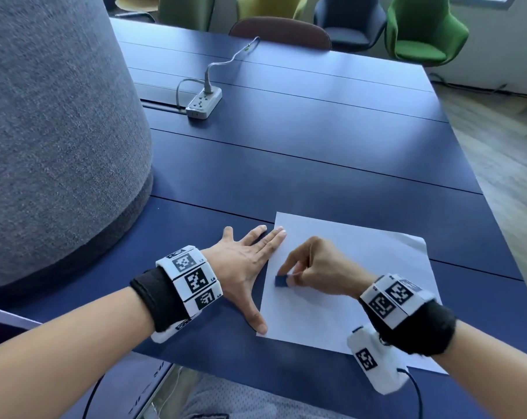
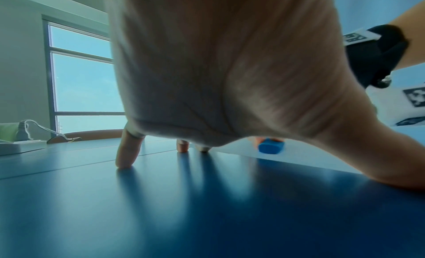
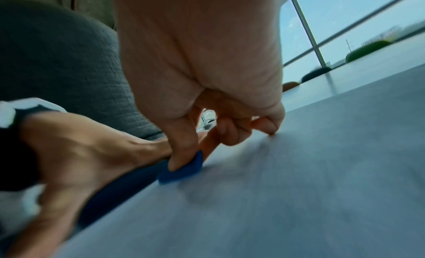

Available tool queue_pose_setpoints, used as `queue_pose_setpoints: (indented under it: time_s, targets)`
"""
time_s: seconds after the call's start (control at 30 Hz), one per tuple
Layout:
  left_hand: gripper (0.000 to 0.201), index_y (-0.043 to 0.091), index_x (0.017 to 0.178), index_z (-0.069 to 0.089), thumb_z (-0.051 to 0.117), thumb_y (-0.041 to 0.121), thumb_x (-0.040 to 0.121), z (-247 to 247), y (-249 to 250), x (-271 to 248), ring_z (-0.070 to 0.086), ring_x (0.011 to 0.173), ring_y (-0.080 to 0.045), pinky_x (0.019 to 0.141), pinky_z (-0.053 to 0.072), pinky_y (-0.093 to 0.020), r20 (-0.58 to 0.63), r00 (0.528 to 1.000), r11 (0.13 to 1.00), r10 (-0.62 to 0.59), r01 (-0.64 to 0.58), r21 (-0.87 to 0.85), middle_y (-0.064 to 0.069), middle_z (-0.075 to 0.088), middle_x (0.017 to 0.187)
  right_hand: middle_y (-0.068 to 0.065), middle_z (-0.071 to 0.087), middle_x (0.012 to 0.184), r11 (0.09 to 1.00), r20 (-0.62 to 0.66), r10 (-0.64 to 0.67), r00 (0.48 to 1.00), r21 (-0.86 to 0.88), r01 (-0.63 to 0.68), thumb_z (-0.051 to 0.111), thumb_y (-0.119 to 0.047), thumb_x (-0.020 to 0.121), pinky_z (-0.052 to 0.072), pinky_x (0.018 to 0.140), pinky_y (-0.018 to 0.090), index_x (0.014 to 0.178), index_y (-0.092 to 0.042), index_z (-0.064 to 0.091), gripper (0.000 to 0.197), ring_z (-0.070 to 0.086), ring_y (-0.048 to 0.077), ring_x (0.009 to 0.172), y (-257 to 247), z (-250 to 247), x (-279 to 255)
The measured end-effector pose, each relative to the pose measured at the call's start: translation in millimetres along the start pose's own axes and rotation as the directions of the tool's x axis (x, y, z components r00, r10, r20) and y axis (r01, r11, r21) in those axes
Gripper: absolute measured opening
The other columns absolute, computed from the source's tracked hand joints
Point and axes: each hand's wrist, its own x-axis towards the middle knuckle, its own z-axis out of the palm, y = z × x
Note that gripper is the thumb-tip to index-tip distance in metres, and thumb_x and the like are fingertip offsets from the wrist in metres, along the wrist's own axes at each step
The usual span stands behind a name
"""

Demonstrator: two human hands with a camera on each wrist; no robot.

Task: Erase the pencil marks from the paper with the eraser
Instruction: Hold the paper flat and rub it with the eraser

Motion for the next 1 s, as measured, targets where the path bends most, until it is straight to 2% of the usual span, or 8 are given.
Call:
queue_pose_setpoints:
  time_s: [0.13, 0.27, 0.4, 0.53, 0.63, 0.77, 0.87, 1.0]
  targets:
    - [0.157, 0.024, 0.146, -0.033, 0.070, 0.085, 0.045, -1.0, 0.7, 1.0, -0.029, 0.144, -0.012, 0.111, 0.003, -0.066, 0.005, 1.000, 1.000, 0.005, -0.005, -0.001, 0.017, -0.031, 0.156, -0.010, 0.064, 0.058, 0.998, -0.186, 0.028, 0.982, 0.057, -0.017, 0.071, -0.009, 0.073, 0.040, 0.051, 0.010, 0.081, -0.025, 0.077, 0.019, 0.052, -0.004, 0.045, 5.6, -6.5, 9.8]
    - [0.144, 0.029, 0.151, -0.024, 0.069, 0.082, 0.055, -6.7, 0.4, 2.0, -0.027, 0.144, -0.014, 0.108, 0.000, -0.068, 0.060, 0.998, 1.000, 0.021, -0.022, 0.019, 0.021, -0.031, 0.154, 0.001, 0.070, 0.065, 0.998, -0.097, 0.013, 0.995, 0.067, -0.007, 0.073, -0.009, 0.073, 0.040, 0.049, 0.011, 0.079, -0.023, 0.077, 0.015, 0.053, 0.003, 0.049, 9.0, -1.7, -6.3]
    - [0.115, 0.024, 0.156, -0.004, 0.054, 0.080, 0.073, -19.0, -0.5, 8.5, 0.000, 0.146, -0.019, 0.108, 0.021, -0.054, -0.064, 0.998, 0.999, 0.020, -0.018, 0.036, 0.018, -0.013, 0.161, -0.001, 0.071, 0.068, 0.998, -0.097, 0.003, 0.995, 0.059, 0.003, 0.074, -0.014, 0.074, 0.041, 0.054, 0.011, 0.082, -0.024, 0.077, 0.014, 0.054, 0.002, 0.054, 15.2, -0.9, -15.3]
    - [0.126, 0.025, 0.155, -0.007, 0.060, 0.083, 0.065, -20.7, -0.8, 14.5, 0.005, 0.143, -0.021, 0.104, 0.027, -0.054, -0.052, 0.999, 0.994, 0.015, -0.009, 0.108, 0.019, -0.015, 0.160, 0.001, 0.071, 0.068, 0.998, -0.061, -0.022, 0.998, 0.062, 0.026, 0.074, -0.016, 0.076, 0.038, 0.052, 0.009, 0.084, -0.023, 0.078, 0.012, 0.051, 0.000, 0.050, 17.3, -1.3, -19.9]
    - [0.136, 0.029, 0.154, -0.012, 0.065, 0.084, 0.057, -20.3, -2.9, 16.8, -0.004, 0.146, -0.022, 0.107, 0.022, -0.061, -0.015, 1.000, 0.997, -0.009, 0.010, 0.076, 0.022, -0.019, 0.158, 0.007, 0.071, 0.068, 0.995, -0.184, -0.007, 0.983, 0.095, 0.025, 0.075, -0.015, 0.078, 0.036, 0.050, 0.006, 0.087, -0.020, 0.077, 0.011, 0.048, -0.001, 0.045, 18.7, -11.1, -4.9]
    - [0.138, 0.033, 0.153, -0.016, 0.068, 0.083, 0.054, -18.4, -5.4, 18.4, -0.013, 0.146, -0.020, 0.109, 0.007, -0.069, 0.000, 1.000, 1.000, -0.012, 0.012, 0.005, 0.025, -0.021, 0.156, -0.006, 0.066, 0.066, 0.998, -0.317, 0.049, 0.947, 0.060, -0.032, 0.074, -0.017, 0.078, 0.040, 0.058, 0.008, 0.091, -0.024, 0.076, 0.015, 0.056, -0.002, 0.054, 23.2, -24.5, 21.7]
    - [0.136, 0.036, 0.151, -0.018, 0.062, 0.088, 0.054, -12.9, -5.7, 19.9, -0.018, 0.147, -0.019, 0.107, -0.008, -0.072, -0.009, 1.000, 0.999, -0.013, 0.013, -0.050, 0.028, -0.024, 0.155, -0.003, 0.069, 0.068, 0.997, -0.327, 0.064, 0.943, 0.069, -0.044, 0.072, -0.016, 0.077, 0.042, 0.057, 0.009, 0.087, -0.028, 0.077, 0.017, 0.056, 0.001, 0.056, 26.1, -24.2, 24.0]
    - [0.141, 0.032, 0.152, -0.017, 0.061, 0.090, 0.051, -7.6, -4.4, 20.7, -0.019, 0.147, -0.020, 0.102, -0.016, -0.074, -0.054, 0.998, 1.000, -0.018, 0.017, -0.017, 0.025, -0.024, 0.156, 0.001, 0.072, 0.073, 0.998, -0.271, 0.059, 0.961, 0.051, -0.047, 0.073, -0.016, 0.077, 0.043, 0.058, 0.011, 0.086, -0.029, 0.077, 0.016, 0.057, 0.002, 0.058, 24.8, -26.4, 21.7]
